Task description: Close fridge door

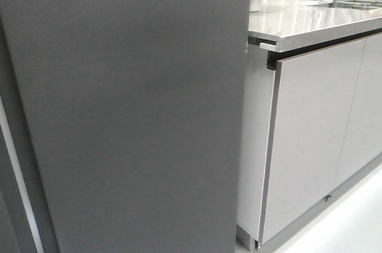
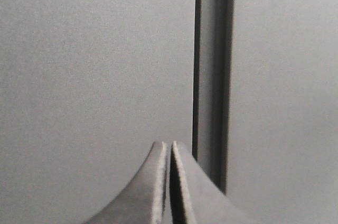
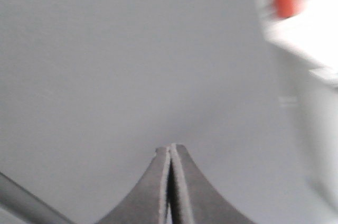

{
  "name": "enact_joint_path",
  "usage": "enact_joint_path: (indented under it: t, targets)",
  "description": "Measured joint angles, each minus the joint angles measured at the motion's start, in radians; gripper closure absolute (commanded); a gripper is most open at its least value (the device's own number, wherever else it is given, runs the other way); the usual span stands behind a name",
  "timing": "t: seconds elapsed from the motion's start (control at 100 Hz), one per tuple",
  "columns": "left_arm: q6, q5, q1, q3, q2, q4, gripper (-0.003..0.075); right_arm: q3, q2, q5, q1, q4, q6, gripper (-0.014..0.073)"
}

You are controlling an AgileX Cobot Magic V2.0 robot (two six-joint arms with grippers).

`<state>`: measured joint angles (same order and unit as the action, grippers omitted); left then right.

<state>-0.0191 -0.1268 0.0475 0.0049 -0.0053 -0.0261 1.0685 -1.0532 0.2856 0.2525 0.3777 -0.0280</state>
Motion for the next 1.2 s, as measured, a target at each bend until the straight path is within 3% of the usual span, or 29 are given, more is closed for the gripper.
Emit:
enact_joint_path:
  t: [0.41, 0.74, 0.94, 1.2]
  targets:
    - [0.0, 0.0, 0.0, 0.0, 0.0, 0.0, 0.074, -0.541, 0.604, -0.066, -0.081, -0.259, 0.0, 0.0639]
    - [0.0, 0.0, 0.0, 0.0, 0.0, 0.0, 0.074, -0.928, 1.013, -0.088, -0.127, -0.334, 0.0, 0.0639]
    - [0.0, 0.0, 0.0, 0.0, 0.0, 0.0, 0.074, -1.085, 1.062, -0.186, -0.152, -0.343, 0.0, 0.0639]
    - [0.0, 0.0, 0.0, 0.0, 0.0, 0.0, 0.074, -1.087, 1.062, -0.24, -0.154, -0.372, 0.0, 0.0639]
